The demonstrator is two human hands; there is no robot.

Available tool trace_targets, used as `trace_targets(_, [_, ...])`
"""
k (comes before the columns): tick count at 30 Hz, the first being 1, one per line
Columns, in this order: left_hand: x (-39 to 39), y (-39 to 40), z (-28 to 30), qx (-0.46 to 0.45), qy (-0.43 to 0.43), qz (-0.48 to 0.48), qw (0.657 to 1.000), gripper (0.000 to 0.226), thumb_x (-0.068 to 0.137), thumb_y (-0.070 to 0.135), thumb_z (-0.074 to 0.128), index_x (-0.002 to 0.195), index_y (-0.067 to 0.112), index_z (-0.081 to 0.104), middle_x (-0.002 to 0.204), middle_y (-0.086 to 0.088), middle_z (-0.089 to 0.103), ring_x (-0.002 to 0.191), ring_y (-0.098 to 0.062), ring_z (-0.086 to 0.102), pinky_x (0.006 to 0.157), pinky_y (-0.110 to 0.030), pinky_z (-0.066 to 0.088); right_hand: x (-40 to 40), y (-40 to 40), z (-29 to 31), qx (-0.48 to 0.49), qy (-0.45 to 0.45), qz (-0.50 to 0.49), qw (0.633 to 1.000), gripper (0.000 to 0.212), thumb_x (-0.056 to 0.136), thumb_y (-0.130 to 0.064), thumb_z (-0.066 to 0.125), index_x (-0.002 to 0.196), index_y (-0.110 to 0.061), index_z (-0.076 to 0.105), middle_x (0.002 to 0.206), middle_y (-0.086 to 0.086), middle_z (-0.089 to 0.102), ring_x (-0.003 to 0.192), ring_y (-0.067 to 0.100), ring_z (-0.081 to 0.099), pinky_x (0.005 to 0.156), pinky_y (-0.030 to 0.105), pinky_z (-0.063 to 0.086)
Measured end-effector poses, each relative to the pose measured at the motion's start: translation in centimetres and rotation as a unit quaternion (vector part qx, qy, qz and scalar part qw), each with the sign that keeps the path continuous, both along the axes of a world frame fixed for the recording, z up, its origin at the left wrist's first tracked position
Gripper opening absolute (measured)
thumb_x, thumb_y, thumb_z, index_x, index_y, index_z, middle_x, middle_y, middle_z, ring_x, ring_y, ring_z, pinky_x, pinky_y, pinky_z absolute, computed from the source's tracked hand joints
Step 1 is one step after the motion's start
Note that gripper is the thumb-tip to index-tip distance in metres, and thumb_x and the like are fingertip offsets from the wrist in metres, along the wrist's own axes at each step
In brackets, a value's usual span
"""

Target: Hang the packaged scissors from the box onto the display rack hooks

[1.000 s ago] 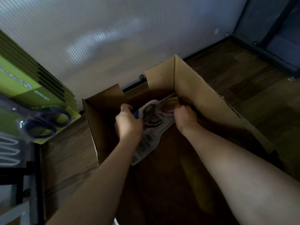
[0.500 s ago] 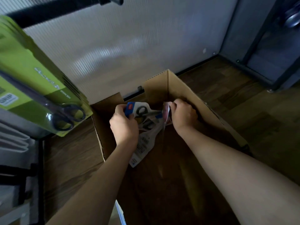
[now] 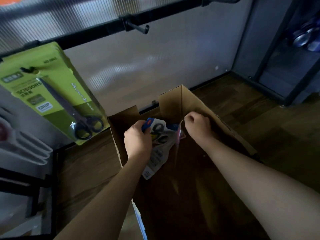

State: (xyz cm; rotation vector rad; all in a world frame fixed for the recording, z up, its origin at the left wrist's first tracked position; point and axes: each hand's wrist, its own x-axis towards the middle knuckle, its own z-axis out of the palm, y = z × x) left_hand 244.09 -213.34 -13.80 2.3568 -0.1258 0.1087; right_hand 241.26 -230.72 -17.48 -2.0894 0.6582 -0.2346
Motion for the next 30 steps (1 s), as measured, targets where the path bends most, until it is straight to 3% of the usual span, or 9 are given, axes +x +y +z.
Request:
trace_targets(3, [0.1,0.5,-0.2,0.012,0.0,-0.045,0.999,0.028,0.092,0.004,0.053,0.118,0.01,0.062,0.111,-0.007,0.063,0.096,-0.017,0.057,0.079,-0.025,0.045,-0.1,0.3,0.3,-0.01,-0.007,-0.013,1.0,0.02,0.094,-0.031,0.055,0.089,-0.013,0.062,0.074,-0.006,0.059,0.065,0.002,0.051,0.053,0.014,0.033])
trace_targets(8, [-0.5,0.8,-0.8,0.088,0.015,-0.13,0.988,0.041,0.086,-0.006,0.052,0.123,0.008,0.058,0.121,-0.009,0.055,0.11,-0.021,0.052,0.085,-0.017,0.037,0.3,1.9,1.0,-0.018,-0.02,-0.061,0.998,0.021,0.087,-0.002,0.057,0.107,-0.006,0.057,0.104,0.012,0.063,0.097,0.024,0.059,0.068,0.021,0.036])
trace_targets(12, [-0.7,1.5,-0.9,0.066,0.183,-0.014,0.981,0.025,0.087,0.003,0.057,0.111,0.007,0.06,0.115,-0.014,0.056,0.1,-0.029,0.057,0.081,-0.037,0.052,0.2,2.7,3.2,0.029,0.008,-0.007,1.0,0.06,0.091,-0.003,0.052,0.146,-0.009,0.028,0.126,0.01,0.055,0.117,0.024,0.054,0.091,0.029,0.045])
trace_targets(14, [-0.8,2.0,-0.4,0.057,0.23,0.036,0.971,0.025,0.086,0.003,0.057,0.111,0.002,0.062,0.115,-0.019,0.06,0.103,-0.033,0.059,0.078,-0.035,0.052,0.2,2.8,3.8,0.035,0.014,0.047,0.998,0.046,0.092,-0.002,0.048,0.137,-0.008,0.046,0.122,0.01,0.06,0.11,0.021,0.058,0.088,0.027,0.049])
trace_targets(17, [-0.8,2.0,0.7,0.039,0.187,0.05,0.98,0.027,0.088,0.006,0.058,0.113,0.007,0.066,0.118,-0.016,0.061,0.11,-0.03,0.055,0.076,-0.025,0.039,0.1,3.1,4.7,0.038,-0.029,0.074,0.996,0.029,0.089,0.0,0.048,0.108,-0.009,0.069,0.1,0.006,0.067,0.088,0.013,0.058,0.061,0.01,0.043])
trace_targets(20, [-0.9,1.2,2.0,-0.009,0.148,0.051,0.988,0.024,0.084,0.007,0.06,0.105,0.015,0.07,0.11,-0.01,0.066,0.105,-0.026,0.058,0.076,-0.024,0.039,-0.1,2.8,6.0,0.049,-0.055,0.074,0.995,0.021,0.086,-0.004,0.055,0.094,-0.015,0.072,0.082,-0.003,0.062,0.073,0.009,0.055,0.053,0.004,0.035])
trace_targets(23, [-1.4,0.4,3.8,-0.036,0.094,0.013,0.995,0.027,0.082,0.001,0.056,0.096,0.017,0.071,0.097,-0.003,0.068,0.093,-0.019,0.059,0.071,-0.019,0.037,-0.2,2.1,7.9,0.046,-0.092,0.08,0.992,0.006,0.075,-0.027,0.067,0.08,-0.03,0.068,0.074,-0.011,0.063,0.071,0.009,0.06,0.068,0.019,0.05])
trace_targets(26, [-1.3,0.4,7.0,-0.024,-0.01,-0.022,0.999,0.03,0.081,-0.003,0.056,0.1,0.014,0.072,0.095,-0.008,0.07,0.088,-0.021,0.061,0.069,-0.016,0.036,-0.5,1.7,10.6,0.102,-0.181,0.105,0.972,0.011,0.076,-0.019,0.073,0.075,-0.027,0.065,0.082,0.0,0.068,0.077,0.015,0.062,0.08,0.043,0.053])
trace_targets(30, [-1.2,1.2,12.1,-0.051,-0.081,-0.071,0.993,0.022,0.077,-0.003,0.068,0.096,0.008,0.069,0.085,-0.012,0.07,0.069,-0.027,0.068,0.071,-0.039,0.058,-0.6,2.2,15.3,0.171,-0.266,0.149,0.937,0.015,0.084,-0.006,0.068,0.082,-0.02,0.063,0.089,0.013,0.067,0.082,0.02,0.062,0.079,0.039,0.051])
